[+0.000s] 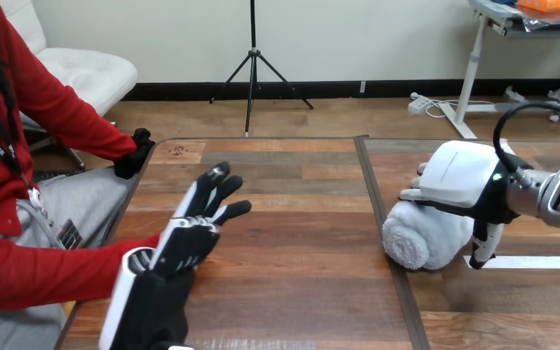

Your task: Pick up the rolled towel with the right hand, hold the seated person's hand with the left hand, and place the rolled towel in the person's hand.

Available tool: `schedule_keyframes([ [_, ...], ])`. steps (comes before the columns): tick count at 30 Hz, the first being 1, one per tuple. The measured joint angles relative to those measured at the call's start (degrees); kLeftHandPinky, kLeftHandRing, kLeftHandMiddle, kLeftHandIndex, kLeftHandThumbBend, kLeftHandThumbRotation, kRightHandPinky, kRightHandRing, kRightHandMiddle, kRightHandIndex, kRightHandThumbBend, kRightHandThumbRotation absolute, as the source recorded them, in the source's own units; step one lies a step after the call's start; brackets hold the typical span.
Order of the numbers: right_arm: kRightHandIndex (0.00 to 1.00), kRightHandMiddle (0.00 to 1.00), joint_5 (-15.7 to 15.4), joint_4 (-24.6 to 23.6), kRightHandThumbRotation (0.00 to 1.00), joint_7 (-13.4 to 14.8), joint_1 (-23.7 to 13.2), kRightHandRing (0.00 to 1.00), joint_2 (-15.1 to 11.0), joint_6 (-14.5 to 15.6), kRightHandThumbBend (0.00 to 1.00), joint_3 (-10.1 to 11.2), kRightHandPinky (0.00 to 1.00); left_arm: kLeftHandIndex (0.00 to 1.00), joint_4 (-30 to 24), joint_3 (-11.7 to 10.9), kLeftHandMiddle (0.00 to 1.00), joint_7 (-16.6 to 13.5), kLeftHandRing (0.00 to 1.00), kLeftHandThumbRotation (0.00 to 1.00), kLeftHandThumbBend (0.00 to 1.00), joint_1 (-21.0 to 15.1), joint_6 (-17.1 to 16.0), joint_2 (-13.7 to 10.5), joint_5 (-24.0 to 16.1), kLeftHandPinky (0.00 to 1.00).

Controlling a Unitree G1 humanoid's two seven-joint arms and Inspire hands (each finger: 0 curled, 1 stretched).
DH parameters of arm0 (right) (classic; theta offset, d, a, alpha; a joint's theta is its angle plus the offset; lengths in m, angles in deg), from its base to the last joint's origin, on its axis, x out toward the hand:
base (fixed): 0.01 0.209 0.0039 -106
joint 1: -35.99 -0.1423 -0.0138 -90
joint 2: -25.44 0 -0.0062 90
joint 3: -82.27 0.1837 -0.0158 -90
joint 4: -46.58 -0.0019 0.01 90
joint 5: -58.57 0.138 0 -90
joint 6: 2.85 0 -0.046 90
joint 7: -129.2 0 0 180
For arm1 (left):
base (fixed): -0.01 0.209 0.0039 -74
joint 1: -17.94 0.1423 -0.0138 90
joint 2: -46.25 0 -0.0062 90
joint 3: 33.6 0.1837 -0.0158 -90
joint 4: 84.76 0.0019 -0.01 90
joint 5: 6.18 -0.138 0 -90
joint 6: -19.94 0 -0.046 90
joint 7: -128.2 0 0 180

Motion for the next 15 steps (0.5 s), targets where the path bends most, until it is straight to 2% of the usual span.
schedule_keyframes([
  [7,0.96,0.91,2.7,1.6,0.43,0.4,2.0,0.92,1.3,2.3,1.0,0.6,0.85,0.94,0.0,-0.5,0.95,-2.7,0.91,0.73,0.97,0.0,-2.5,-0.1,-1.3,0.79],
  [15,0.99,0.95,6.9,3.0,0.46,1.5,5.6,0.96,2.9,4.9,1.0,1.7,0.86,0.95,0.0,-0.9,0.96,-6.0,0.92,0.72,1.0,0.6,-3.0,-1.1,-3.9,0.8],
])
